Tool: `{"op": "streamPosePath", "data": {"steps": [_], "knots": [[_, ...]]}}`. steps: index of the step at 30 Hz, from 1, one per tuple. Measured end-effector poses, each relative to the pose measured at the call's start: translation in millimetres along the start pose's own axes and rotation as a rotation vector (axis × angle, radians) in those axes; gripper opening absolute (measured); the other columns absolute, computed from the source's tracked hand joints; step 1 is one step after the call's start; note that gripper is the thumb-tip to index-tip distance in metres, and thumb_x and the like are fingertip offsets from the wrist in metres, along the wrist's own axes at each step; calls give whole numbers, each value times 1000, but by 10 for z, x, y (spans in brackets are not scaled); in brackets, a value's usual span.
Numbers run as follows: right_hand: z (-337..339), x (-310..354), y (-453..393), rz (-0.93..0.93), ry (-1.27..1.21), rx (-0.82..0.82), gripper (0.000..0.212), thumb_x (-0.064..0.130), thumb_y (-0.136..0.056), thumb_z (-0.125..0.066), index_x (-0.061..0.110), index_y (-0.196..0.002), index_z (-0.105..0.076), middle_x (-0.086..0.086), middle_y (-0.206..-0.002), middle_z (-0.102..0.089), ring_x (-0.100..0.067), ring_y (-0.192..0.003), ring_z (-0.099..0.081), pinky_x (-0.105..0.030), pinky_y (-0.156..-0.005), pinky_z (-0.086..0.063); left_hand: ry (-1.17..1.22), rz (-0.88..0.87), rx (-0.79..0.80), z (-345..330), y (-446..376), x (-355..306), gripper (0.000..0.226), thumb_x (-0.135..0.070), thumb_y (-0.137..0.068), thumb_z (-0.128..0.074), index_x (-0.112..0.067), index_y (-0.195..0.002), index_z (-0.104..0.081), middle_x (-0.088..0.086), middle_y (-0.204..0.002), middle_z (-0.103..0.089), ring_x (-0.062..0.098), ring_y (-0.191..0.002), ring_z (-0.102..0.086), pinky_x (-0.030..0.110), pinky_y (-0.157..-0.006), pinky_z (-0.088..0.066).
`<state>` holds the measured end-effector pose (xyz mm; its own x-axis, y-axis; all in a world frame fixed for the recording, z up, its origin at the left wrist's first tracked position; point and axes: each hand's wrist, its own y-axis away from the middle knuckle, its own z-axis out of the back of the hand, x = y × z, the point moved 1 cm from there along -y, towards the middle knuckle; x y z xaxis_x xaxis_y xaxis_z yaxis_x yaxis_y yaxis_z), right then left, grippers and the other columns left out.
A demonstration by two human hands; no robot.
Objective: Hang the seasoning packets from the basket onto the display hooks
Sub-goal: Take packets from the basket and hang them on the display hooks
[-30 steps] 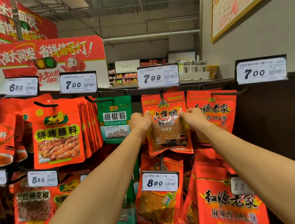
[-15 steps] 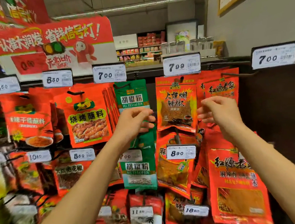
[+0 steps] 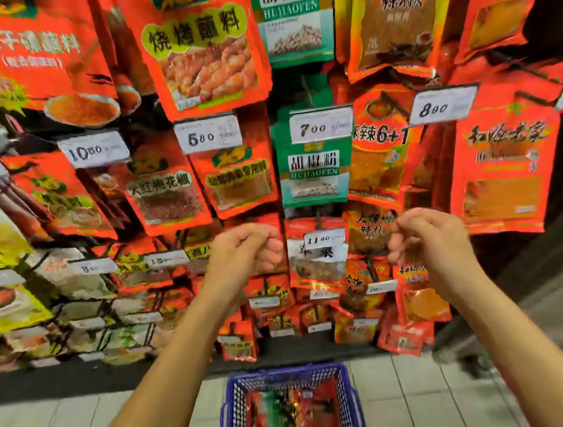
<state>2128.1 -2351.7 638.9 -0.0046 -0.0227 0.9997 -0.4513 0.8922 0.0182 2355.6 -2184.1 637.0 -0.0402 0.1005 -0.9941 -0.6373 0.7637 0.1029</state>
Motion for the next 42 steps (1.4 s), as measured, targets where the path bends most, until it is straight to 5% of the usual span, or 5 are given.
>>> {"op": "streamPosePath", "data": {"steps": [21,25,32,37,42], "knots": [[-685,-6352,1244,-1159,486,12,15,8,-88,-58,9,-75,-66,-10,-69,-69,-25,-59,-67,-35,-62,-58,-126,1105,-169,575,504,6172,18,-6,-98,-55,-11,-82,-60,9,-74,-61,22,-58,-55,19,-47,-46],[-735,-7513,1243,-1004,830,185,24,15,-97,-53,2,-107,-70,-22,-108,-71,-40,-103,-67,-46,-89,-55,-204,1144,-99,576,557,7268,10,-12,-94,-61,-9,-102,-65,12,-91,-73,26,-78,-70,37,-71,-58],[-676,-8735,1018,-1056,929,16,47,26,-87,-69,6,-129,-60,-17,-124,-67,-36,-112,-64,-44,-94,-55,-229,1167,19,525,539,8378,24,-6,-98,-45,-14,-80,-58,12,-86,-63,26,-76,-61,30,-59,-48],[-770,-8805,1029,-1166,452,-84,16,9,-89,-69,9,-104,-70,-14,-98,-75,-26,-72,-72,-37,-62,-61,-329,1068,23,469,648,8659,11,-1,-94,-60,-9,-95,-67,12,-94,-65,22,-76,-63,29,-65,-50],[-925,-8300,1121,-1256,112,83,10,11,-91,-63,11,-98,-71,-9,-88,-77,-19,-58,-67,-35,-64,-58,-779,735,310,401,722,8680,83,-18,-84,-78,-27,-154,-35,6,-143,-49,24,-124,-52,18,-99,-34]]}}
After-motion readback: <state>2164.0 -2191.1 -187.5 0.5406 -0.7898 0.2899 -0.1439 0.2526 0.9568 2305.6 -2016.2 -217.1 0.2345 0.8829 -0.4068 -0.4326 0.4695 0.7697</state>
